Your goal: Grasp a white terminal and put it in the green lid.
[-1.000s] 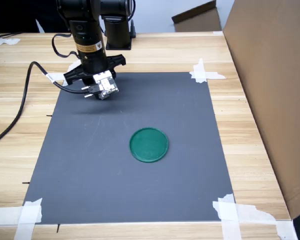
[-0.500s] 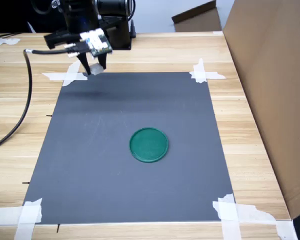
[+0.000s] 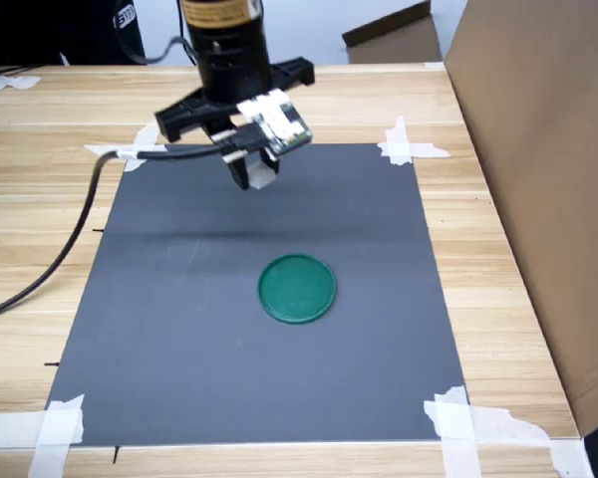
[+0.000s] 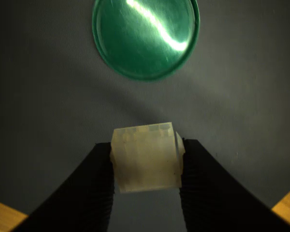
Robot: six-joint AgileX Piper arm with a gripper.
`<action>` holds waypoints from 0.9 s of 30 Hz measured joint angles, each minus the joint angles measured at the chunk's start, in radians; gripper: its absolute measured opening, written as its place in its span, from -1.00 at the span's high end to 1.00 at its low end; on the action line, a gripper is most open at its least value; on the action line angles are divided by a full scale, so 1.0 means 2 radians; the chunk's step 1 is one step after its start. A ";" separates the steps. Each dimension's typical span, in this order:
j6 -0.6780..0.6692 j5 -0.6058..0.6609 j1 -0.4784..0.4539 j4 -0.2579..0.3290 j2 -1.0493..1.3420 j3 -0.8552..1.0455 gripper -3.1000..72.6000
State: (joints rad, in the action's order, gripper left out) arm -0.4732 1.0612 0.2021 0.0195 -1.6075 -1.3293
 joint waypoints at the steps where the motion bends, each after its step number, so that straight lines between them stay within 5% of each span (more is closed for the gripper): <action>1: 0.007 -0.003 0.008 -0.005 -0.009 -0.007 0.07; 6: 0.029 -0.032 0.052 -0.044 -0.081 -0.040 0.07; 27: 0.044 -0.075 0.056 -0.059 -0.180 -0.047 0.07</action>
State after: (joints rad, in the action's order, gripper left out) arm -0.3844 0.9104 0.3135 -0.0978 -1.9676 -1.4236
